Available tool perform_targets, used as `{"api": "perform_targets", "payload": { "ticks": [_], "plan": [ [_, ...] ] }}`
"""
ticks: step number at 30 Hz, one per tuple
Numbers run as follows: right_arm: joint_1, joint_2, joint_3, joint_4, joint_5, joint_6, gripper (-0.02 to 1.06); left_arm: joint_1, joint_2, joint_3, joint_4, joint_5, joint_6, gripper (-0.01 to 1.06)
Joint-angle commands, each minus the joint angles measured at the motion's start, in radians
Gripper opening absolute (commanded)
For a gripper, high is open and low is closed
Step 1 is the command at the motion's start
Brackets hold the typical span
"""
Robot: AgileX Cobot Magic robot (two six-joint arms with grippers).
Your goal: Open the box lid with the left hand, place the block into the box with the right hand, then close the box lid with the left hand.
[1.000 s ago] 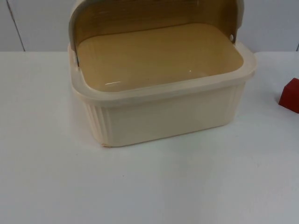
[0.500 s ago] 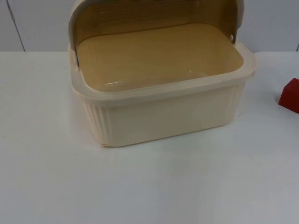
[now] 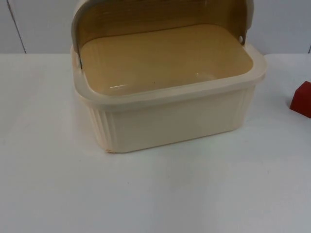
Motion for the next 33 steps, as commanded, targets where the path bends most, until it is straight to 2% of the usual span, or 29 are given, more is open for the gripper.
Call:
{"api": "perform_targets", "payload": {
  "ticks": [1, 6, 12, 16, 20, 26, 33],
  "plan": [
    [-0.006, 0.008, -0.006, -0.011, -0.018, 0.002, 1.04, 0.003, -0.017, 0.002, -0.001, -0.015, -0.006, 1.04],
    [-0.006, 0.098, -0.052, -0.078, -0.091, 0.021, 1.04, 0.003, -0.026, 0.002, 0.001, -0.015, -0.006, 1.04],
    [-0.006, 0.238, -0.179, -0.078, -0.107, -0.004, 1.04, 0.003, -0.026, 0.002, -0.001, -0.015, -0.006, 1.04],
    [-0.006, 0.4, -0.309, -0.078, -0.118, -0.032, 1.04, 0.003, -0.026, 0.002, -0.001, -0.015, -0.006, 1.04],
    [-0.006, 0.516, -0.365, -0.078, -0.118, -0.032, 1.04, 0.003, -0.026, 0.002, -0.001, -0.01, -0.006, 1.04],
    [-0.006, 0.682, -0.376, -0.078, -0.141, -0.032, 1.04, 0.003, -0.026, 0.002, -0.001, -0.009, -0.006, 1.04],
    [-0.006, 0.846, -0.376, -0.078, -0.221, -0.166, 1.04, 0.003, -0.026, 0.002, -0.001, 0.009, -0.006, 1.04]
  ]
}}
